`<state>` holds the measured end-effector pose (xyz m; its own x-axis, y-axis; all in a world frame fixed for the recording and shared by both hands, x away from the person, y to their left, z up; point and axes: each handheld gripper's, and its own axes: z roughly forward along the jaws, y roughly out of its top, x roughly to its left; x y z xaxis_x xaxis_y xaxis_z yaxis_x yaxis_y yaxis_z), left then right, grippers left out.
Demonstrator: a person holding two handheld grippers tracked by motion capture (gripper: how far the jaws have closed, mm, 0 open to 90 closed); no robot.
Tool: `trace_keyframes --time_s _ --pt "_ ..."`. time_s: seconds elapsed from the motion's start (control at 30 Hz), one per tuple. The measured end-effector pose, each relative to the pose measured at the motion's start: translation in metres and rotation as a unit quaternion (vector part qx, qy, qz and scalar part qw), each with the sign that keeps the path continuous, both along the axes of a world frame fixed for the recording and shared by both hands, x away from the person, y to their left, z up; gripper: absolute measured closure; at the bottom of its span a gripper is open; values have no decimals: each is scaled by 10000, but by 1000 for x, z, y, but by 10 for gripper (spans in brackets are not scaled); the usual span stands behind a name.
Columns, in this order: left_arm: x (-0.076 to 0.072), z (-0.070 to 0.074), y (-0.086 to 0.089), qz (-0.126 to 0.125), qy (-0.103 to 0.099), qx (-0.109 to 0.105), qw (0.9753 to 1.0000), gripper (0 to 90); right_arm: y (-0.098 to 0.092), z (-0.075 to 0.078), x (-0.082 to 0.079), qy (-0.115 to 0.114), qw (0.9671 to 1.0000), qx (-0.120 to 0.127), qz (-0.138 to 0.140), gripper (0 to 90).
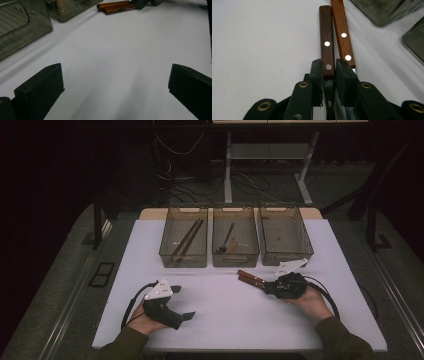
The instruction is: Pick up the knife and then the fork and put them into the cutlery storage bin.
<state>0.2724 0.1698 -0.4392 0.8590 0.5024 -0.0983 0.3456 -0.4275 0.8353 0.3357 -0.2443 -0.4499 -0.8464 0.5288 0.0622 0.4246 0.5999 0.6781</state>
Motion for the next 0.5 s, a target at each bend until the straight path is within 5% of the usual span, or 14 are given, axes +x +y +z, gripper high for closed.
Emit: trace_keyframes --time_s 0.5 --pt "0 0 0 -8 2 -8 10000 0 3 3 -1 42 9998 -128 -110 779"
